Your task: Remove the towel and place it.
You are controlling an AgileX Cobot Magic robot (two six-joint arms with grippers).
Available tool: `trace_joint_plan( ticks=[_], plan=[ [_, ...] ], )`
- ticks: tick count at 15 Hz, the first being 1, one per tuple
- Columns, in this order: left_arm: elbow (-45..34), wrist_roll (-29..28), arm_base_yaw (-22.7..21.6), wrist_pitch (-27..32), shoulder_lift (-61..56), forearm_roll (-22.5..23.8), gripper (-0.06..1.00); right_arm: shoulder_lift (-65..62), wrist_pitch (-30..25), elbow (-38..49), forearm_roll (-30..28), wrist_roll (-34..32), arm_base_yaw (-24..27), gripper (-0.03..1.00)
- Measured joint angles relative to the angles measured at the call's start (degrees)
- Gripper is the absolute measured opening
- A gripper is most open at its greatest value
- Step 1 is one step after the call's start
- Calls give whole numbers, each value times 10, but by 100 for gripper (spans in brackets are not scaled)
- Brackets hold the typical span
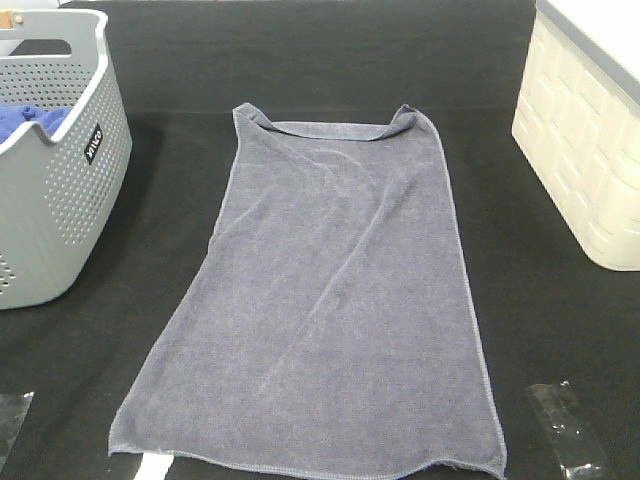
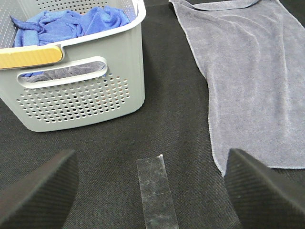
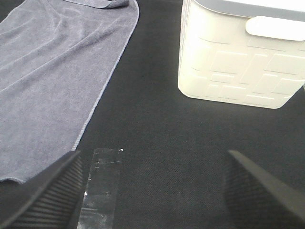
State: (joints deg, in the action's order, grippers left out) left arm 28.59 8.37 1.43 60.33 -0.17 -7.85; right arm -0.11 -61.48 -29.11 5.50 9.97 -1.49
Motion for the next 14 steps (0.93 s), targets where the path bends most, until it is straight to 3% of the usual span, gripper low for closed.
trace_joint_plan(
  ticks=[14],
  plan=[
    [0, 0, -1, 0, -1, 1, 80, -3, 1, 1, 0, 0, 0, 75]
  ],
)
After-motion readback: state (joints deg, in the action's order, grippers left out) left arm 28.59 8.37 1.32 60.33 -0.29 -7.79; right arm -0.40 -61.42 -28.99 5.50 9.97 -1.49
